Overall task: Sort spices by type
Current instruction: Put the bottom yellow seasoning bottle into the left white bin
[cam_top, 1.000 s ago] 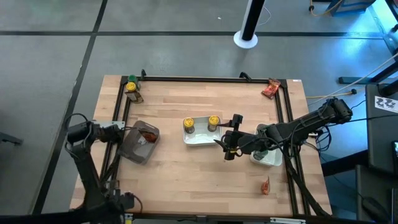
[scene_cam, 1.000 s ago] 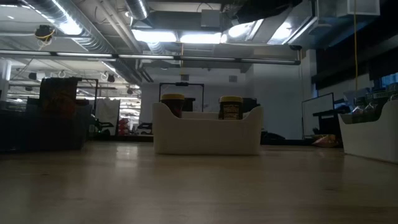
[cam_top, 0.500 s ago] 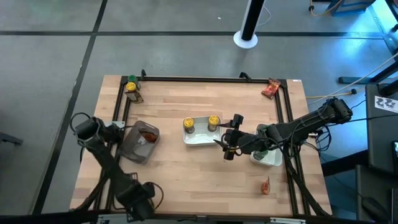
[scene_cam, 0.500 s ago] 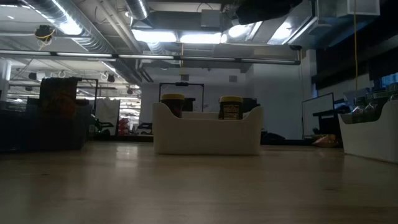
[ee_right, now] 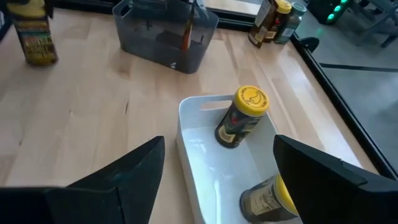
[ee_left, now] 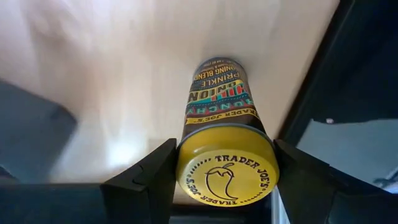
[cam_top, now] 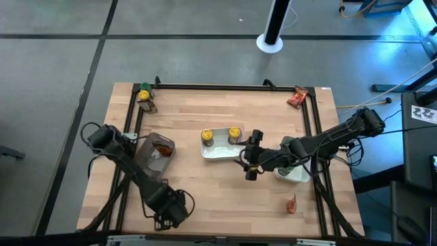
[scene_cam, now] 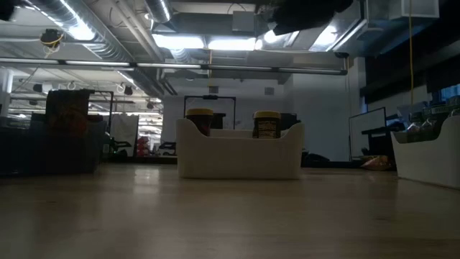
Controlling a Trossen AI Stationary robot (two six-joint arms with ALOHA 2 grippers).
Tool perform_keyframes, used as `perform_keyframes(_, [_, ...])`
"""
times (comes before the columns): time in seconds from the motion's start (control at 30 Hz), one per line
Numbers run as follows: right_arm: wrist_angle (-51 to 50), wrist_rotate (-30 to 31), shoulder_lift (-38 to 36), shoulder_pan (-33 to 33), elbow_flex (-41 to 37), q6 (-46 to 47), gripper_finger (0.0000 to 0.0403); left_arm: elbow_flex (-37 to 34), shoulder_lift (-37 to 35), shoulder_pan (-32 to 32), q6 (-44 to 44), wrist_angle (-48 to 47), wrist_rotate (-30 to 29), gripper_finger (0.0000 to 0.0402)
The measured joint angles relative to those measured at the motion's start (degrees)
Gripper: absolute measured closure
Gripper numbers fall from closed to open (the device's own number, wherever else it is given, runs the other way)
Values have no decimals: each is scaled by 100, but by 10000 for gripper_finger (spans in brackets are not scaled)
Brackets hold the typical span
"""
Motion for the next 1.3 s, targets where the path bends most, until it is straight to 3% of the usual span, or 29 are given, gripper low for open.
perform_keyframes(0.37, [235, -403, 34, 137, 0, -219, 117, 12, -13, 605, 1250, -12, -475, 192])
perform_keyframes(0.63, [337, -395, 37, 278, -67, -324, 203, 4, -160, 1039, 1860, 29, -1164, 192])
perform_keyframes(0.9, [1993, -637, 269, 180, -948, -423, 289, 78, -426, 1443, 2204, 150, -1688, 192])
perform_keyframes(1.07, [3241, -877, 655, 177, -1213, -622, 322, 398, -432, 1623, 2743, 562, -2135, 192])
perform_keyframes(1.3, [3538, -1027, 1064, 17, -1215, -752, 346, 810, -431, 1907, 3283, 1042, -2347, 192])
